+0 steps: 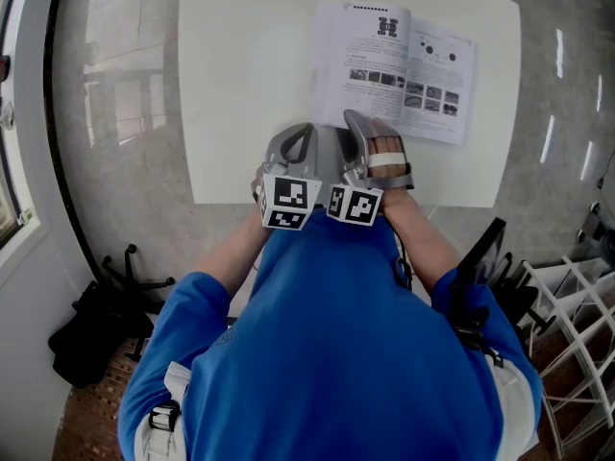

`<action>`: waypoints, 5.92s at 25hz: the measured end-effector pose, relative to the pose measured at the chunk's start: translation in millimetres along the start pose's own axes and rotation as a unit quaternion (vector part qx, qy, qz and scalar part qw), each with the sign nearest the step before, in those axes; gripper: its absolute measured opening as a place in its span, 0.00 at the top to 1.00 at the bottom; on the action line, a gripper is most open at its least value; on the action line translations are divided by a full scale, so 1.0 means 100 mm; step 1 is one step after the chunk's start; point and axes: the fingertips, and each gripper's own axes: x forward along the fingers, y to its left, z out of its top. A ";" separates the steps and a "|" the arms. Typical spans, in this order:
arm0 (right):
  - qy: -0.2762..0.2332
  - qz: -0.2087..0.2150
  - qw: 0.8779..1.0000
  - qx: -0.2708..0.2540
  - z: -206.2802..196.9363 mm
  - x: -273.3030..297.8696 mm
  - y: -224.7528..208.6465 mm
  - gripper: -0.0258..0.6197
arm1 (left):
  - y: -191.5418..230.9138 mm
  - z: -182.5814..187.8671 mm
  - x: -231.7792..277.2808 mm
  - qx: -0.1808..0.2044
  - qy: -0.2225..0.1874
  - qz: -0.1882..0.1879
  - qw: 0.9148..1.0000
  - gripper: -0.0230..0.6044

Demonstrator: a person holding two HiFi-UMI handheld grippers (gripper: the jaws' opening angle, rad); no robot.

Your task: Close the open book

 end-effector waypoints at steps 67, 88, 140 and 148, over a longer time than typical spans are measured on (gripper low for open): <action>0.031 -0.032 0.805 0.592 -1.80 -0.94 -0.87 0.94 | -1.52 1.38 -0.01 0.146 -0.109 -0.084 0.980 0.95; 0.043 0.019 0.757 0.652 -2.30 -0.73 -0.58 0.91 | -1.74 1.35 0.41 0.151 -0.064 -0.078 0.983 0.95; -0.035 -0.022 0.762 0.647 -1.82 -1.69 -0.45 0.85 | -1.56 0.93 -0.54 0.072 -0.141 -0.027 0.987 0.95; -0.075 -0.059 0.793 0.601 -1.35 -2.28 -0.40 0.87 | -1.63 0.75 -1.13 0.060 -0.173 -0.019 0.983 0.95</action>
